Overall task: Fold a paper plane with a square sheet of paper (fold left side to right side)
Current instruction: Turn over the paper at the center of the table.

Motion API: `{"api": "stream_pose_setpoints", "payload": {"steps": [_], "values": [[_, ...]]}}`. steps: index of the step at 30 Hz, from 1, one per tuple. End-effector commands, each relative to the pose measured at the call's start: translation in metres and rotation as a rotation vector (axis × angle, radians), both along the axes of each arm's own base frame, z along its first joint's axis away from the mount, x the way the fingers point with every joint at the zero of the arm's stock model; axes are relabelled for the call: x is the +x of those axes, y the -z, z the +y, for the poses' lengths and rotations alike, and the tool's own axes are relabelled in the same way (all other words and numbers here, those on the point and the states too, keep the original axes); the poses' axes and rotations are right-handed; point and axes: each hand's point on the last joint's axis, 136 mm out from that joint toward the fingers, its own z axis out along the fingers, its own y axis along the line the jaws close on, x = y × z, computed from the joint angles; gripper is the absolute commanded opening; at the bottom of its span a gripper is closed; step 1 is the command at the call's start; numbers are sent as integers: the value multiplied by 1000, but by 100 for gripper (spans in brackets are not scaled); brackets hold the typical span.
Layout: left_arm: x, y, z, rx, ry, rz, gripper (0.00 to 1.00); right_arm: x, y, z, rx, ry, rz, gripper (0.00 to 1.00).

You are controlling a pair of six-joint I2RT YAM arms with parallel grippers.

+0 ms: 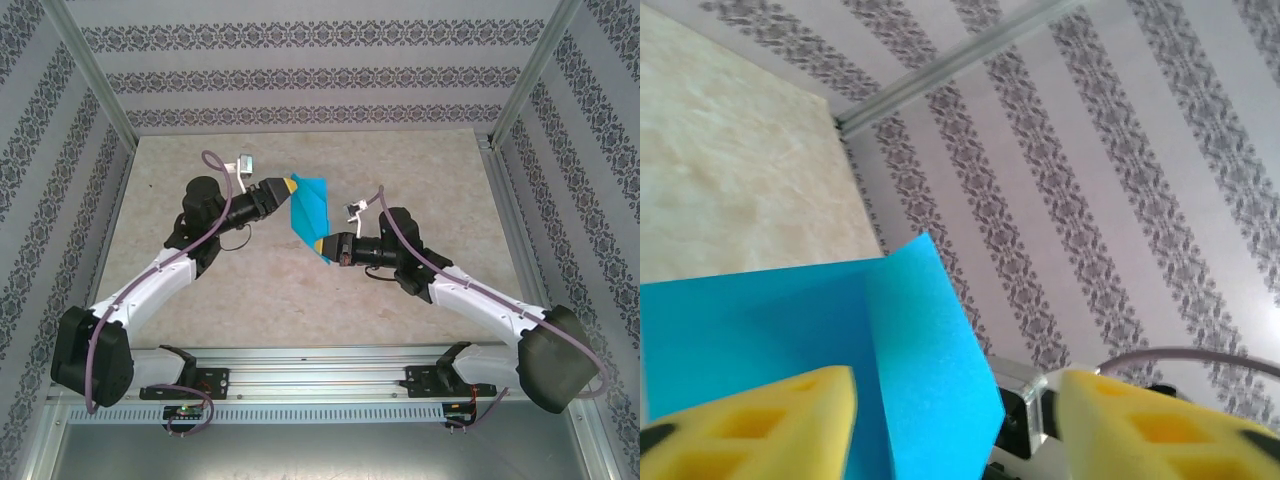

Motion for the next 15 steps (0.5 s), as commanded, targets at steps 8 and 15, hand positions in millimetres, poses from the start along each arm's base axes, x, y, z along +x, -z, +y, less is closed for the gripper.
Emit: {"api": "stream_pose_setpoints", "payload": {"steps": [8,15], "values": [[-22,35,121,503,-414,64,80,24,70,-97,-1137,242,-132,2],[-53,59,195,700,-729,160,83,38,92,-100,-1750,187,-251,2]]}}
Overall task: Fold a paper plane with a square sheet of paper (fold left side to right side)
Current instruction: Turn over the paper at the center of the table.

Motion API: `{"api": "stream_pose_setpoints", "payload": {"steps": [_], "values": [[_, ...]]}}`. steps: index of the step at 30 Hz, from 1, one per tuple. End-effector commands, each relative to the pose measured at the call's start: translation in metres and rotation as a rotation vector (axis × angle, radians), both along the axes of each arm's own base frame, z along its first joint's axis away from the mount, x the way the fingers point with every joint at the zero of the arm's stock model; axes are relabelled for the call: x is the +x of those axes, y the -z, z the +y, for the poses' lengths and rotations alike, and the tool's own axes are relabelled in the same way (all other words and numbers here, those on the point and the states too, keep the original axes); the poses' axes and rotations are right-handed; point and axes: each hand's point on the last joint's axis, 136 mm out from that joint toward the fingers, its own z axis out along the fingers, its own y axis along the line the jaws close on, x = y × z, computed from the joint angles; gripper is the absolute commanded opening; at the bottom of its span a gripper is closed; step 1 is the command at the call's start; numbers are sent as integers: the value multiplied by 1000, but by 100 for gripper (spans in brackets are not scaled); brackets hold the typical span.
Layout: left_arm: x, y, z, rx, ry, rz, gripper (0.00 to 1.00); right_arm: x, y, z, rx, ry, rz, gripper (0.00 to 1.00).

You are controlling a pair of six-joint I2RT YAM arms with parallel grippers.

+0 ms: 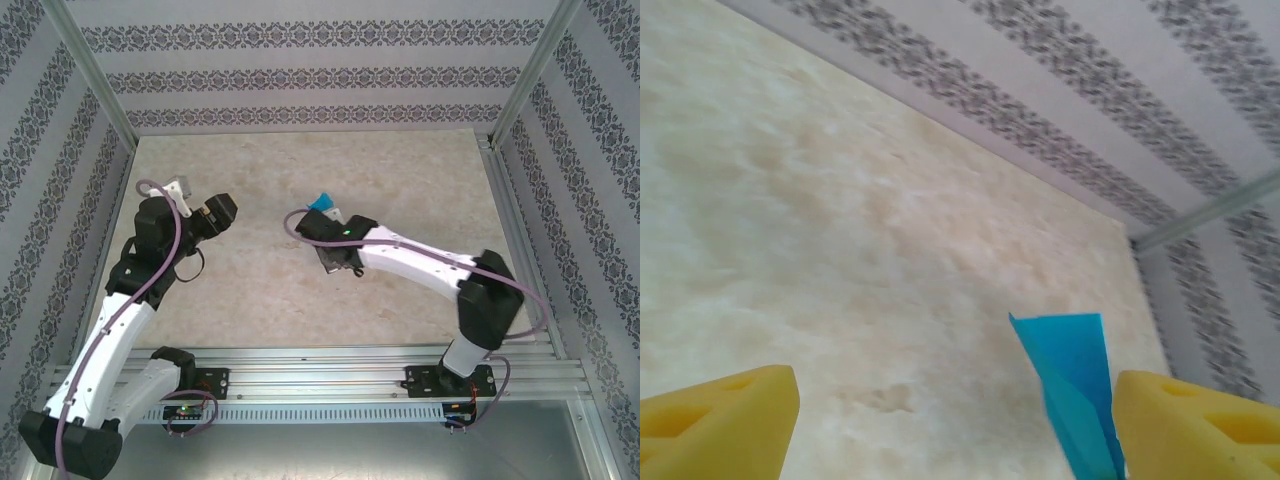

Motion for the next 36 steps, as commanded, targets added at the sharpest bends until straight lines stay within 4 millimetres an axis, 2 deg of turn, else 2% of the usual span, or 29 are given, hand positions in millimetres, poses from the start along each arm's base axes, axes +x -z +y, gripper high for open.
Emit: {"api": "stream_pose_setpoints", "payload": {"steps": [1,7,10,13,15,18,21,24,27,30,32,36], "values": [[-19,39,52,179,-209,121,84,3,-4,-39,-462,-33,-57,1],[-21,57,59,182,-243,156,87,4,39,-2,-541,-99,-7,4],[-18,70,56,169,-227,185,87,-5,53,16,-510,-135,31,16],[-13,82,44,135,-171,206,87,-26,57,39,-340,-194,100,38],[-8,90,28,89,-96,216,87,-39,46,46,-205,-202,119,48],[1,105,-5,-29,46,232,85,-47,13,39,-62,-186,73,56],[11,113,-45,-163,205,219,83,-47,-26,25,77,-162,-6,63],[16,122,-85,-172,334,246,83,-41,-60,9,219,-129,-105,69],[19,130,-128,-154,447,274,84,-31,-83,-12,355,-79,-197,77],[26,146,-160,-140,490,312,84,-20,-100,-28,511,-35,-282,90],[34,161,-173,-135,494,345,84,-16,-107,-37,613,-22,-318,98],[51,184,-195,-152,506,387,79,-10,-107,-54,781,0,-359,98]]}}
